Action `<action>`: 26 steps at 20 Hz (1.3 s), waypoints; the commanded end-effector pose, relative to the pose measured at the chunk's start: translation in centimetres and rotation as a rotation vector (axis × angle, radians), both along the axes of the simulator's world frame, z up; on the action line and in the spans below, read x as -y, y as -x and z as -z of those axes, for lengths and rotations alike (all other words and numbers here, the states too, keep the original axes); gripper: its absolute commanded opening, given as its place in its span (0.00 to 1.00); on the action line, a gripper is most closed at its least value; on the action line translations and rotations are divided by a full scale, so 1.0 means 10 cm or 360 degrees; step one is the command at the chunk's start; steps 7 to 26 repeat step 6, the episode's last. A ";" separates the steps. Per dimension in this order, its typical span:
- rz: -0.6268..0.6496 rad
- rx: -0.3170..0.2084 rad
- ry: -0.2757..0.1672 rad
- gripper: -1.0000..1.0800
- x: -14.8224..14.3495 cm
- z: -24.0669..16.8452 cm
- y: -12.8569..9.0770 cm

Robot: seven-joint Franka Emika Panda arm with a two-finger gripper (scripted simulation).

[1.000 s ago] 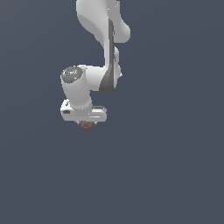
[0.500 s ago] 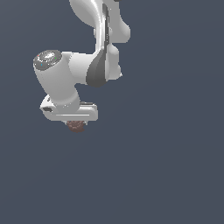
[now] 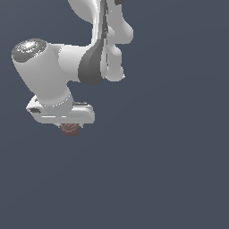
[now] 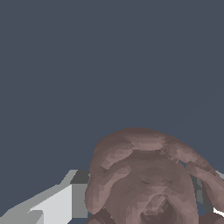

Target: Pick up the object and move it to a goal position.

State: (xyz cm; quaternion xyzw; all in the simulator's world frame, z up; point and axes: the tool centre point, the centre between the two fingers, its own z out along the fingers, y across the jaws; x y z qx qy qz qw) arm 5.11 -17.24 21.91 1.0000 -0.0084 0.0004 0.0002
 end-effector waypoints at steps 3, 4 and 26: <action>0.0000 -0.0001 0.0000 0.00 0.02 -0.06 -0.04; 0.0000 -0.0001 0.0000 0.00 0.03 -0.06 -0.05; 0.0000 -0.0001 0.0000 0.00 0.03 -0.06 -0.05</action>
